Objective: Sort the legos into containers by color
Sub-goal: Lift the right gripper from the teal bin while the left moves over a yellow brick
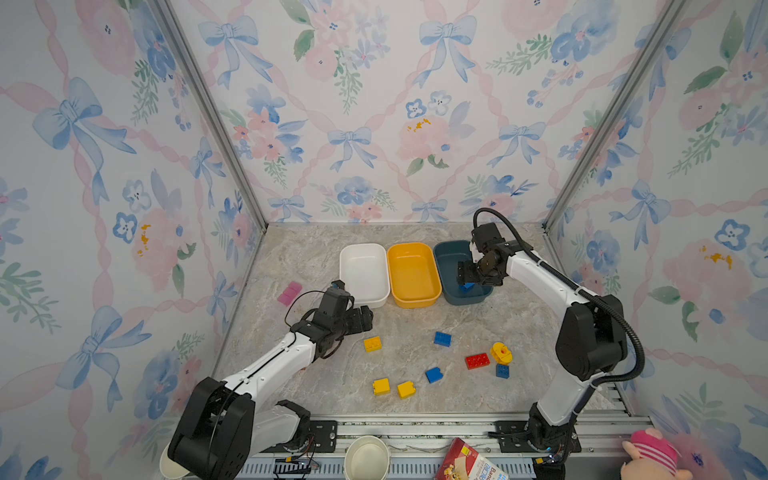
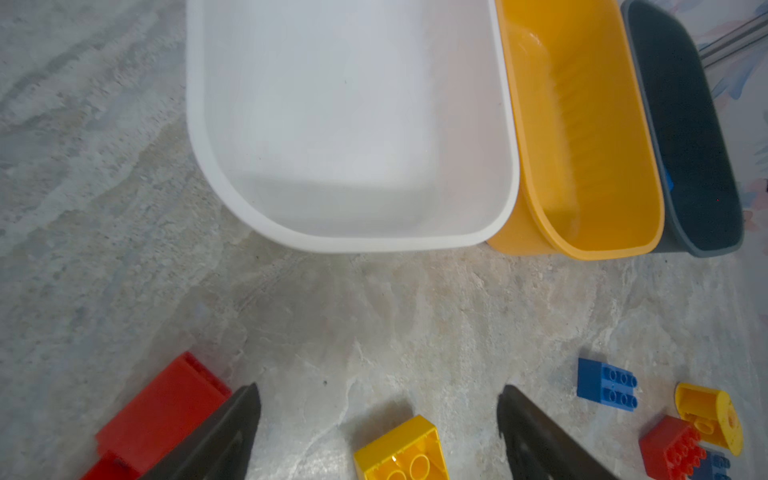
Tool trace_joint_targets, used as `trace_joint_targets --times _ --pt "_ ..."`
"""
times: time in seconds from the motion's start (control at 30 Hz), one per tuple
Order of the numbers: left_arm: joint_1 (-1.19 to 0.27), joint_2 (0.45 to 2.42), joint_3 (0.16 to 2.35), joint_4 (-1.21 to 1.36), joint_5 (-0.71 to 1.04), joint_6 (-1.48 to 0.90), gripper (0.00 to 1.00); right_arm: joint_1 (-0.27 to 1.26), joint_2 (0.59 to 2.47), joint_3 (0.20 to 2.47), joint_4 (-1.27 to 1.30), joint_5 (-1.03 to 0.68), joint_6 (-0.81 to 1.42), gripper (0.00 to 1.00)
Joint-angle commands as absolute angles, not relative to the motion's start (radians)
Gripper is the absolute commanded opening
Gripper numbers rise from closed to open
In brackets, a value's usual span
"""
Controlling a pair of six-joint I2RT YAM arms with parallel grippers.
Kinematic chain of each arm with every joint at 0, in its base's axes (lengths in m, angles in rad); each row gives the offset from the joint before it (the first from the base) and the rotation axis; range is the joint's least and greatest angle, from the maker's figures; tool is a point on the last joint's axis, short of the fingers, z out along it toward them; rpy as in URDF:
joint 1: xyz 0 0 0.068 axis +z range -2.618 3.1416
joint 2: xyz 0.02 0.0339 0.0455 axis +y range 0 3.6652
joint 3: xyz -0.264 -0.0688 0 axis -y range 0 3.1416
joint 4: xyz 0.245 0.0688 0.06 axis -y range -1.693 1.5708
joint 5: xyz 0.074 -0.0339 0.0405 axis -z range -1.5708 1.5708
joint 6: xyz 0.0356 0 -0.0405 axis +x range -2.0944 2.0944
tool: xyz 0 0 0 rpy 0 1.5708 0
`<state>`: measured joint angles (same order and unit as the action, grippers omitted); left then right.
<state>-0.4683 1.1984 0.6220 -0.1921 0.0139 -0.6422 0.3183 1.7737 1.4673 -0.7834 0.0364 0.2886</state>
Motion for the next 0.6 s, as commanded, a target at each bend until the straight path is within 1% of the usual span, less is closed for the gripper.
trace_joint_targets --times 0.0,0.2,0.5,0.53,0.57 --pt "-0.538 1.227 0.675 -0.355 -0.070 -0.710 0.90 0.329 1.703 1.422 -0.822 0.030 0.310 0.88" --pt "-0.604 1.292 0.743 -0.438 -0.074 -0.783 0.87 0.340 1.604 1.317 -0.809 0.035 0.334 0.94" --pt "-0.659 1.439 0.826 -0.485 -0.083 -0.793 0.85 0.346 1.544 1.255 -0.805 0.029 0.357 0.97" --pt "-0.663 1.451 0.830 -0.485 -0.083 -0.793 0.85 0.345 1.540 1.252 -0.805 0.028 0.359 0.99" --pt "-0.667 1.458 0.833 -0.485 -0.080 -0.794 0.85 0.346 1.536 1.250 -0.805 0.027 0.360 0.98"
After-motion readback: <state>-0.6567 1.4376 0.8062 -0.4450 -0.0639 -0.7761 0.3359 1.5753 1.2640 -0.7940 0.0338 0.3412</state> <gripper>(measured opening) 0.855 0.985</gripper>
